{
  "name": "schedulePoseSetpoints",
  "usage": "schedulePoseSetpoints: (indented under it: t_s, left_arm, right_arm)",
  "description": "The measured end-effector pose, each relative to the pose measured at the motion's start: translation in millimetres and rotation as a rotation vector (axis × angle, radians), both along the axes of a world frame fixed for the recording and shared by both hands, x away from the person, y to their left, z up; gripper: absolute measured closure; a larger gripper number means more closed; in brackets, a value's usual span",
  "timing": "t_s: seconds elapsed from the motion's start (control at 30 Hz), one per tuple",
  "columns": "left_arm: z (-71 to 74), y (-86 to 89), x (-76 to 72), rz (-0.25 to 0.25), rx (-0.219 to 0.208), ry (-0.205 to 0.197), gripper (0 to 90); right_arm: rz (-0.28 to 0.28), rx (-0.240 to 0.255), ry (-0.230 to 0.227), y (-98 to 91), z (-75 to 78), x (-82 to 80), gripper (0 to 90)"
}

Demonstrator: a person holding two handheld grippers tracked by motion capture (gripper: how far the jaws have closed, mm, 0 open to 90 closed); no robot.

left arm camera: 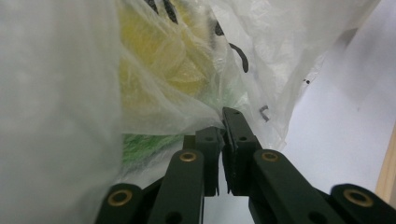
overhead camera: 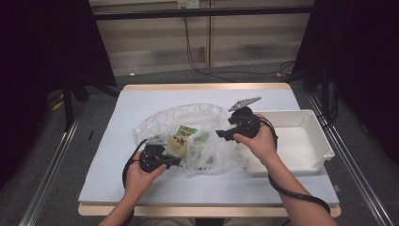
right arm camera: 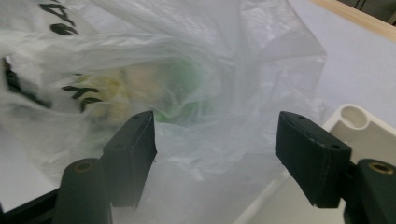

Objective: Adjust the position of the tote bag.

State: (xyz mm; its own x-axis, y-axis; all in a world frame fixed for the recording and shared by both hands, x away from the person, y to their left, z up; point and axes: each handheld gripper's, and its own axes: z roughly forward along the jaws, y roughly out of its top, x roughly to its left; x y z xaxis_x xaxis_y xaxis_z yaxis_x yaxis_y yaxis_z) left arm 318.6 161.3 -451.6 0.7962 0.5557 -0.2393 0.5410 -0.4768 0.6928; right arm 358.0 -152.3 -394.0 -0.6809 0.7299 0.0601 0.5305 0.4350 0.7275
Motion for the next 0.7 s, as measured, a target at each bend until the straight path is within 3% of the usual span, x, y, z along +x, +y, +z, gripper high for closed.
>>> schedulePoseSetpoints:
  t_s: [0.3,0.7]
  left_arm:
    - [-0.4,-5.0,1.1,-0.008,-0.004,0.003,85.8]
    - [0.9,-6.2,3.8,-0.009,-0.019,0.001,85.9]
  right_arm:
    - [0.086,-0.002,-0.013,25.9,3.4,-13.5,28.9]
    - [0.248,-0.008,0.043,70.7,-18.6,-16.7,30.3]
